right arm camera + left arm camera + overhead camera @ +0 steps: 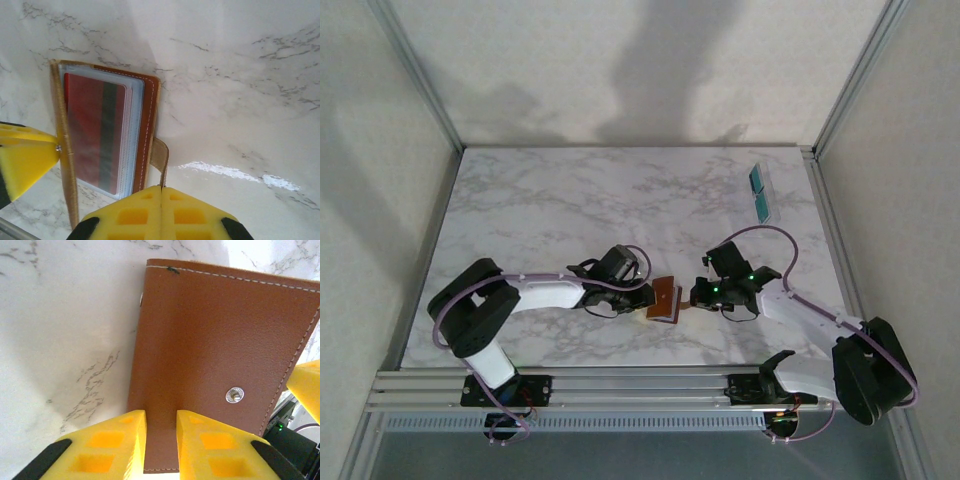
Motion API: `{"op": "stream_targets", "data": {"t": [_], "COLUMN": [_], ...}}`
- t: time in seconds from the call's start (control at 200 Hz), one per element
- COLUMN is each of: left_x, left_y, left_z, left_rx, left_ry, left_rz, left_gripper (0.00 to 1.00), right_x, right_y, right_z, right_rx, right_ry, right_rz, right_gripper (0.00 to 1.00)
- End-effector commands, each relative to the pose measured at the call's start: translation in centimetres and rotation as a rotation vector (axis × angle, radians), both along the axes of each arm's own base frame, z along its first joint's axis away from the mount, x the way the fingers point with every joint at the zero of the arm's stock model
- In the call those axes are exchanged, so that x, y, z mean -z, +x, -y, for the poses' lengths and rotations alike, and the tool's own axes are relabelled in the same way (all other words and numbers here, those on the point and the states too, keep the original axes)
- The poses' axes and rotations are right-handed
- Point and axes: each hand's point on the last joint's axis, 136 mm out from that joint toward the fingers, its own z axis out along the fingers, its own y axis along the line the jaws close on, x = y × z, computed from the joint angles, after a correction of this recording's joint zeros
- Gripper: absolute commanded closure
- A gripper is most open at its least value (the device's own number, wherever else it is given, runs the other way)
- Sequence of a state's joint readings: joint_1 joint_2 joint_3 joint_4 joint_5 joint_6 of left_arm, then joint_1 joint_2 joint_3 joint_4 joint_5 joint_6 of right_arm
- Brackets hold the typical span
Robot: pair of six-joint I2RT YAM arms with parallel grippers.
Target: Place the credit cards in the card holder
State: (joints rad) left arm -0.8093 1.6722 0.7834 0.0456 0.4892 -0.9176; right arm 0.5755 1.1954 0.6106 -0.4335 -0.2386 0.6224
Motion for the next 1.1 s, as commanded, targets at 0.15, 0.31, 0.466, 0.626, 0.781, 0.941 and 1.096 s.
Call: {"op": "stream_targets", "data": {"t": [0.15,0.31,0.466,0.626,0.781,0.941,1.096], "left_x": [1.9,2.3,2.8,2.9,2.2,3.3,3.8], "left_y": [-0.2,-0.5,-0.7,-0.6,-0.3,-0.3,-0.6], "left_z": [-0.1,-0.2,-0.4,-0.8,-0.5,-0.3,-0.3], "left_rx": [0.003,0.000,-0.002,-0.019,-0.026,-0.010,-0.004], "left_ry": [0.034,0.038,0.059,0.085,0.077,0.109,0.119], "left_rz": [-0.017,-0.027,-0.034,-0.025,-0.008,-0.016,-0.021], "left_gripper": [0.77,0.77,0.77,0.72,0.69,0.72,0.73], "right_x": [-2.6,-2.8,-2.6,-2.6,-1.9,-0.2,1.2], "right_y": [0.5,0.9,1.3,1.3,1.3,1.4,1.3], "right_z": [-2.5,-3.8,-4.7,-5.0,-5.2,-5.3,-5.1], "right_rx": [-0.035,-0.071,-0.079,-0.089,-0.107,-0.113,-0.110], "right_ry": [0.145,0.189,0.218,0.226,0.218,0.191,0.171], "right_rz": [0.008,-0.009,-0.023,-0.026,-0.045,-0.082,-0.112], "right_gripper": [1.00,1.00,1.00,1.00,1.00,1.00,1.00]}}
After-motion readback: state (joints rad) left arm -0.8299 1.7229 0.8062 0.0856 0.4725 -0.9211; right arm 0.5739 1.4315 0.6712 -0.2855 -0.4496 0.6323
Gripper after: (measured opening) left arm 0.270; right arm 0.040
